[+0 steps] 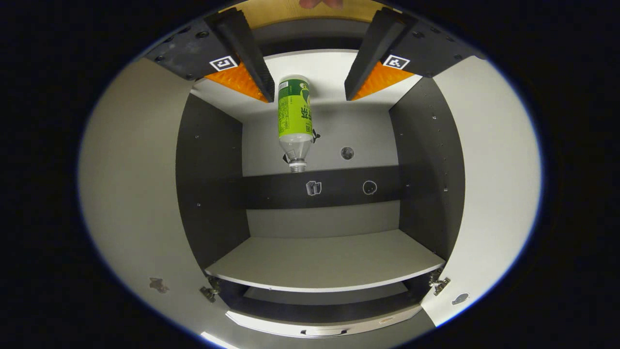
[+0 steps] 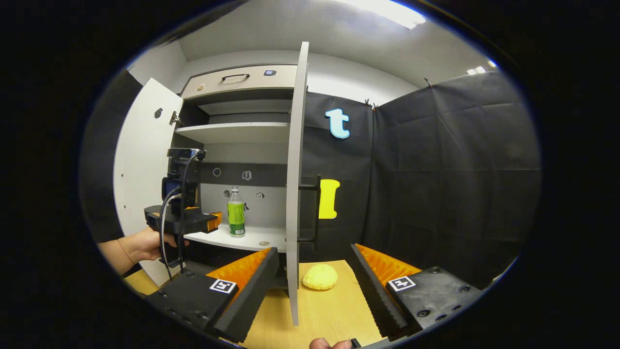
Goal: Grasp the bottle in the cabinet with the left hand and place it on the coaster, then close the right door with the right hand and the left door with the left hand.
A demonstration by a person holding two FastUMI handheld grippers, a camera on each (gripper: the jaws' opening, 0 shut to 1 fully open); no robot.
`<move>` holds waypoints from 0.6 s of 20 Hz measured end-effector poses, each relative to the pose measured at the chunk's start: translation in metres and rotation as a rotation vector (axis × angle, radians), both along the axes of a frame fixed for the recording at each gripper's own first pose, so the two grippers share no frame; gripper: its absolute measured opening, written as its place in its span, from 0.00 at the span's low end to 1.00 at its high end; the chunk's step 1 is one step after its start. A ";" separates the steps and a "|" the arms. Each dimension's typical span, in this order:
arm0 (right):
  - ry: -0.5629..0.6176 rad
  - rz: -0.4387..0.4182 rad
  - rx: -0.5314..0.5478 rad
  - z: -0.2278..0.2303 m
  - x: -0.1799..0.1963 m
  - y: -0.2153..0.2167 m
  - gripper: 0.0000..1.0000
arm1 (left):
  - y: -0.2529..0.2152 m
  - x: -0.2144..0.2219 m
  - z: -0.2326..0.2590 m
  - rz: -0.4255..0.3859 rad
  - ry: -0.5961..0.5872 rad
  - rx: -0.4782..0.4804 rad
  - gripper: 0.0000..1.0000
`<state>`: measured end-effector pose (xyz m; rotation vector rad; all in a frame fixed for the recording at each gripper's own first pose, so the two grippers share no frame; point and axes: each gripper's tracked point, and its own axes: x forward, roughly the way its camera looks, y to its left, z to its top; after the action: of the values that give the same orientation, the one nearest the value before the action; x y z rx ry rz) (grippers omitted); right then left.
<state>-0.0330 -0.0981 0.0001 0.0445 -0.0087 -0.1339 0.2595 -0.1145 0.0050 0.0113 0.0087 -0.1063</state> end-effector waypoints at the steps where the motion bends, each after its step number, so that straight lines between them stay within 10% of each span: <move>1: 0.003 0.000 -0.001 -0.001 0.002 -0.002 0.97 | -0.004 0.007 0.000 0.000 0.000 -0.003 0.93; 12: 0.010 0.006 -0.016 -0.010 0.023 -0.013 0.98 | -0.019 0.093 -0.005 0.043 0.023 0.009 0.96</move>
<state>-0.0103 -0.1113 -0.0100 0.0279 0.0000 -0.1279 0.3526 -0.1332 0.0004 0.0187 0.0323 -0.0639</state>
